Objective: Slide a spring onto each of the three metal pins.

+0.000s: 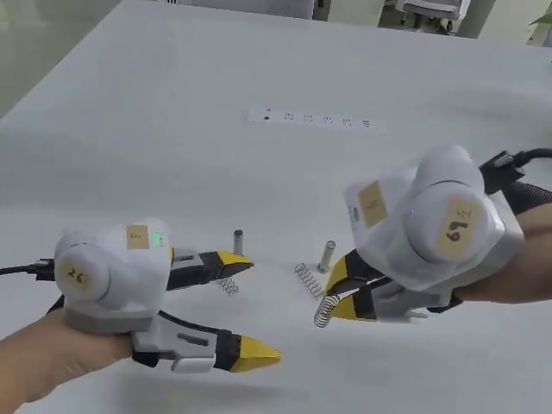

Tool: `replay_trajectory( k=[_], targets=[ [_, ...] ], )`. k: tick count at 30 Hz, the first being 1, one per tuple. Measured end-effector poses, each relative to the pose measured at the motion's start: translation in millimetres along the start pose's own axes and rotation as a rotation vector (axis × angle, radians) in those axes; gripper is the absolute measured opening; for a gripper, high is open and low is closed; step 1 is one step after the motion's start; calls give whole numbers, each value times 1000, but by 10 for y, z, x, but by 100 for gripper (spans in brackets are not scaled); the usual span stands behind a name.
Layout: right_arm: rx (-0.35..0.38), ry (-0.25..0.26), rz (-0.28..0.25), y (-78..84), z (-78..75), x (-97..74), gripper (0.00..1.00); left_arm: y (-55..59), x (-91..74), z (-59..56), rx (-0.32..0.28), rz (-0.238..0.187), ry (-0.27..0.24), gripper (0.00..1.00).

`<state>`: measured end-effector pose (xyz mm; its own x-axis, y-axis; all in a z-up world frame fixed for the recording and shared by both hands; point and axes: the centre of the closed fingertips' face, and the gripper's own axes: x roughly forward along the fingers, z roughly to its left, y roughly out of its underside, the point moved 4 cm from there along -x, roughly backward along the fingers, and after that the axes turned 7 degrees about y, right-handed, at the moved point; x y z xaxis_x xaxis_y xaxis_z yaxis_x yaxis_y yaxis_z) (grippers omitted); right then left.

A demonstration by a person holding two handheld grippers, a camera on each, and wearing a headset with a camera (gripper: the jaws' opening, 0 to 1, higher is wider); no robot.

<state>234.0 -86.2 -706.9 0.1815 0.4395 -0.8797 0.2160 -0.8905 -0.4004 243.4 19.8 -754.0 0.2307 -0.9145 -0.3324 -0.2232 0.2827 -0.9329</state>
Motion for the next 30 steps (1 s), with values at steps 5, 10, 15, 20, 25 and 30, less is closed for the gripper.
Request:
replay_trajectory(
  k=[5,10,15,20,25,30],
  targets=[
    [3,4,1,29,-5,-12,6,27,-93,81,-12,-4,-55,80],
    [5,8,6,56,-9,-20,6,39,-160,117,-30,-7,-95,88],
    [8,10,4,82,-6,-32,6,51,-185,135,-45,-11,-115,97],
    [21,15,1,125,-23,-62,6,100,-185,120,-35,17,-121,98],
    [43,25,5,202,-43,-112,6,100,-208,113,-43,15,-126,98],
    [63,39,19,318,-77,-169,6,104,-239,148,-58,8,-139,96]
  ],
)
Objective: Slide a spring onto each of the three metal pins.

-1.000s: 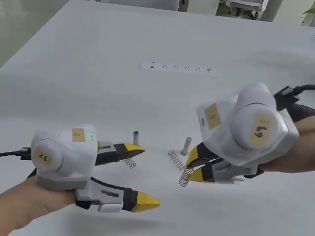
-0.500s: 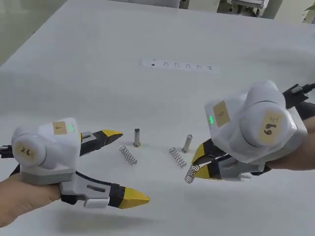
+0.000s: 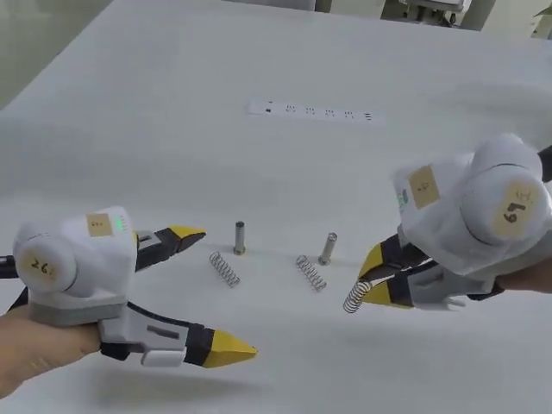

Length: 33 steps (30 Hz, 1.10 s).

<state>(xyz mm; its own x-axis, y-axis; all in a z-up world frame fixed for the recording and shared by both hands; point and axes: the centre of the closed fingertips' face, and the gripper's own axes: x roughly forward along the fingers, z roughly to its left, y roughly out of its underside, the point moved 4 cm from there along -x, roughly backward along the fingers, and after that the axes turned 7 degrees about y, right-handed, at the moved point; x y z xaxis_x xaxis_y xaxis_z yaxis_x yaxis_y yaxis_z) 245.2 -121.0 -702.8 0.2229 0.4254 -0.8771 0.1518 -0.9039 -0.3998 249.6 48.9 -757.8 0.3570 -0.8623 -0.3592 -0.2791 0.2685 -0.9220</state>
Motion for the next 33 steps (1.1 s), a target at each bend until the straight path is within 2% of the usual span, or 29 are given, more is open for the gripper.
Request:
replay_trajectory(
  k=[12,21,28,33],
  targets=[
    [42,51,49,293,-240,-184,6,-1,-30,19,-5,-8,-12,96],
    [44,46,74,447,-231,-144,6,-20,-50,39,-5,-12,-21,95],
    [77,24,80,571,-195,-39,6,-7,-79,39,-12,-12,-30,94],
    [87,28,84,634,-238,-26,6,-2,-87,45,-13,-11,-31,93]
  ],
)
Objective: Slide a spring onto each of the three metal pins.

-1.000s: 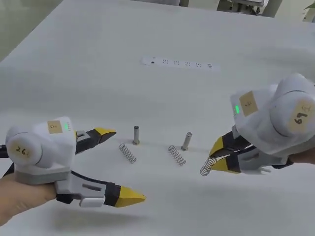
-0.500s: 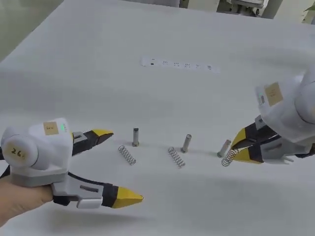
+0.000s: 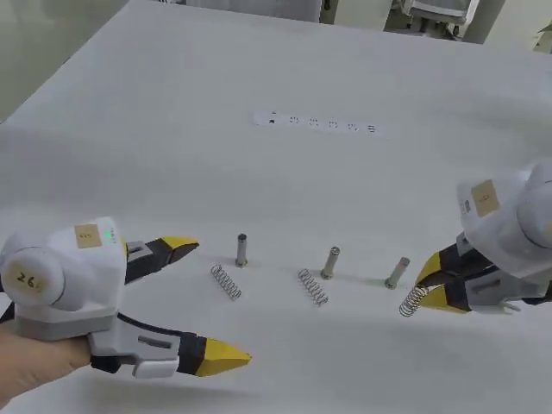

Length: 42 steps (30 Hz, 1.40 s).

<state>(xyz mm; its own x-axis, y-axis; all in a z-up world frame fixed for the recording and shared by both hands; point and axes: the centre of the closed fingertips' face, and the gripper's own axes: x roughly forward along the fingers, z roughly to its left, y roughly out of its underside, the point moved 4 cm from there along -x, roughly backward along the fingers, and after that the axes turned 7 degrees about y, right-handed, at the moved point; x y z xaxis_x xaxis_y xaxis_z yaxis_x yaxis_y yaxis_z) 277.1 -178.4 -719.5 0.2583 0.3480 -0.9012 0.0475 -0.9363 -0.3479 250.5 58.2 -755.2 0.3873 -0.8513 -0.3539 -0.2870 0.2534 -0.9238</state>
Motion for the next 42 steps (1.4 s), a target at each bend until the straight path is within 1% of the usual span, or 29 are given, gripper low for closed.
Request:
replay_trajectory(
  k=[1,5,9,11,13,15,19,26,28,32,35,42],
  targets=[
    [11,-2,3,11,-16,-5,6,1,0,-1,0,0,1,93],
    [18,17,7,51,-109,-36,6,-2,2,-4,0,0,1,92],
    [27,61,-4,57,-247,-89,6,7,1,-5,2,2,-1,92],
    [33,71,-5,60,-304,-104,6,13,2,-9,2,4,1,92],
    [28,86,1,65,-361,-112,6,14,4,-12,2,6,2,91],
    [23,92,1,50,-396,-125,6,25,5,-19,-2,13,7,90],
    [9,92,4,17,-462,-115,6,39,14,-41,2,21,15,90],
    [7,89,17,38,-562,-52,6,6,-10,-14,6,11,4,90],
    [7,88,17,40,-568,-41,6,7,-25,1,3,6,-5,91],
    [3,87,13,27,-600,-10,6,30,-34,8,-4,12,-9,90],
    [8,83,8,15,-614,14,6,22,-30,10,-9,4,-12,91],
    [9,73,18,35,-618,69,6,22,-36,25,-13,3,-14,90]
  ],
)
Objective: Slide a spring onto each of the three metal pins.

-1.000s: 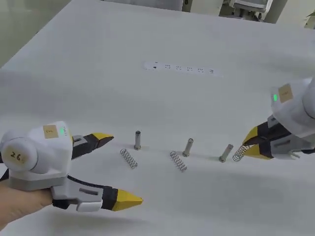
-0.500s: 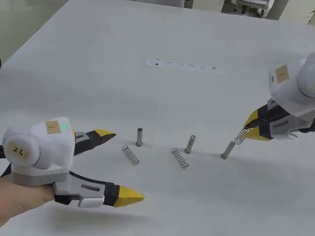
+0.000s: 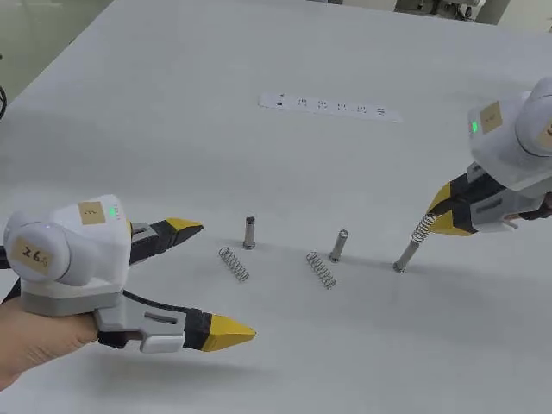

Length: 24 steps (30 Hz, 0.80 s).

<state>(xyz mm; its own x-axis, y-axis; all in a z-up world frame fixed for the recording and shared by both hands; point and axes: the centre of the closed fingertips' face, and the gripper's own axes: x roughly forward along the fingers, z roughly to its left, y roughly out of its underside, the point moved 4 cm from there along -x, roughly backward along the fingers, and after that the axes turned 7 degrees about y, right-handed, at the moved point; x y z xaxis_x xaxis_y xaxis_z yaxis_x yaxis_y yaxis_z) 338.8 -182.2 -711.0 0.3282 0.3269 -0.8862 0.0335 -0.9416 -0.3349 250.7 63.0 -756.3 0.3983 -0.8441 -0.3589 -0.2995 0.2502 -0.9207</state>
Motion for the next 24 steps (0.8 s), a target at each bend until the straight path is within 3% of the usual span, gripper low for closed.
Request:
replay_trajectory(
  k=[24],
  targets=[
    [18,-28,16,95,40,164,7,20,3,11,-9,8,1,89]
  ],
)
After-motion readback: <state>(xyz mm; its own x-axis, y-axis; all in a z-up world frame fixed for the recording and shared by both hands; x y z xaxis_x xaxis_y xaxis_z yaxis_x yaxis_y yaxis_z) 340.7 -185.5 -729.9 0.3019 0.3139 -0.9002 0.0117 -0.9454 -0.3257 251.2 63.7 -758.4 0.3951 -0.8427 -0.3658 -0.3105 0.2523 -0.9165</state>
